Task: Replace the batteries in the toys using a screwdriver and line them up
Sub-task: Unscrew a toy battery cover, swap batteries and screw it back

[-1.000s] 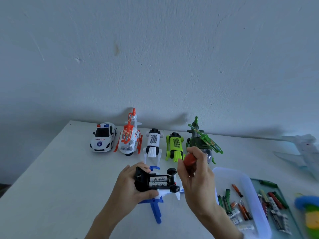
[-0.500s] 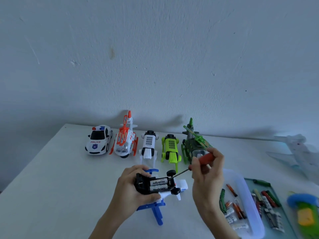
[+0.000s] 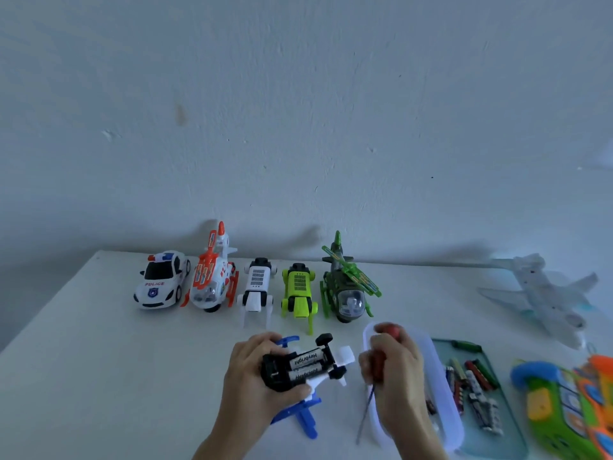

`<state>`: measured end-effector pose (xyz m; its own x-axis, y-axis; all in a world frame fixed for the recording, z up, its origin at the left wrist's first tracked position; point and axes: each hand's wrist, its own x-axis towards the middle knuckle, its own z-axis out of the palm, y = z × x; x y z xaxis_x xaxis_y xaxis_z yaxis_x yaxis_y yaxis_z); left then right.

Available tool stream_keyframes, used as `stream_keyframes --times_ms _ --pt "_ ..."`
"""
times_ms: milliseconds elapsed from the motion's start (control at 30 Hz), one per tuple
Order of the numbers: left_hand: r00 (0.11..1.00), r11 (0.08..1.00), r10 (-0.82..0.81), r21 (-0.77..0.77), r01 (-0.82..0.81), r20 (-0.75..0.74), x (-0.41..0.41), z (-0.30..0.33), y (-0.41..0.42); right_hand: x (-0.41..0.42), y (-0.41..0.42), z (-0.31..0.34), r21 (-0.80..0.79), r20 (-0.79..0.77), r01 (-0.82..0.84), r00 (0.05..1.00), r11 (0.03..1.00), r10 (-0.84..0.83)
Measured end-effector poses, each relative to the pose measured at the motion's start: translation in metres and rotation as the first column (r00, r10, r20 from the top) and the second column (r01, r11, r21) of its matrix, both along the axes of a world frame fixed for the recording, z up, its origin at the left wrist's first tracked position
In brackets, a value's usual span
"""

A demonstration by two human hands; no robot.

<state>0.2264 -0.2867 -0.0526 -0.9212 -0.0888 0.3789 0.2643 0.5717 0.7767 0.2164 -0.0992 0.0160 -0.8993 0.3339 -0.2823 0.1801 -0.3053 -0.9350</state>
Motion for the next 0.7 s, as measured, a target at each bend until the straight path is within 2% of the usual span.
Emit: stream_keyframes --times_ms 33,67,133,167,200,233,267,367,433,500,567,633,700 --pt "1.000 1.000 0.012 -0.013 -0.012 0.003 0.001 0.000 0.002 0.005 -0.003 0.003 0.163 0.024 -0.119 0.993 0.979 0.117" --pt "1.000 0.999 0.024 -0.026 -0.024 0.004 0.000 0.001 0.006 0.008 -0.004 0.003 0.370 0.082 -0.242 0.970 0.897 0.228" --pt "0.999 0.998 0.053 -0.038 -0.052 0.015 0.002 0.000 0.010 0.015 -0.013 0.000 0.714 0.224 -0.403 0.906 0.572 0.358" --pt "0.998 0.997 0.066 -0.040 -0.066 0.020 0.003 -0.001 0.011 0.018 -0.018 -0.001 0.820 0.281 -0.419 0.888 0.389 0.363" --pt "0.997 0.996 0.078 -0.044 -0.077 0.019 0.003 -0.003 0.012 0.020 -0.023 -0.001 0.874 0.317 -0.418 0.877 0.247 0.361" --pt "0.996 0.995 0.085 -0.056 -0.084 0.008 0.003 -0.005 0.012 0.022 -0.028 0.000 0.893 0.335 -0.416 0.870 0.174 0.361" --pt "0.996 0.993 0.091 -0.070 -0.091 -0.003 0.003 -0.005 0.014 0.022 -0.029 0.001 0.898 0.333 -0.411 0.866 0.154 0.373" --pt "0.995 0.993 0.102 -0.063 -0.102 -0.006 0.004 -0.007 0.017 0.019 -0.032 0.001 0.913 0.278 -0.372 0.868 0.169 0.412" --pt "0.995 0.995 0.099 -0.034 -0.099 0.004 0.006 -0.006 0.013 0.011 -0.034 -0.003 0.912 0.197 -0.336 0.861 0.234 0.468" --pt "0.994 0.994 0.111 -0.006 -0.111 0.022 0.009 -0.003 0.018 0.004 -0.027 -0.003 0.866 0.125 -0.371 0.810 0.335 0.572" --pt "0.990 0.992 0.128 0.001 -0.129 0.056 0.013 0.001 0.020 0.000 -0.015 0.001 0.768 0.048 -0.428 0.780 0.476 0.624" --pt "0.987 0.992 0.125 -0.008 -0.125 0.106 0.015 0.004 0.020 -0.004 0.006 0.010 0.646 -0.048 -0.415 0.816 0.641 0.577" --pt "0.983 0.993 0.115 0.006 -0.117 0.147 0.014 0.007 0.020 -0.011 0.034 0.016 0.601 -0.060 -0.360 0.870 0.714 0.489"
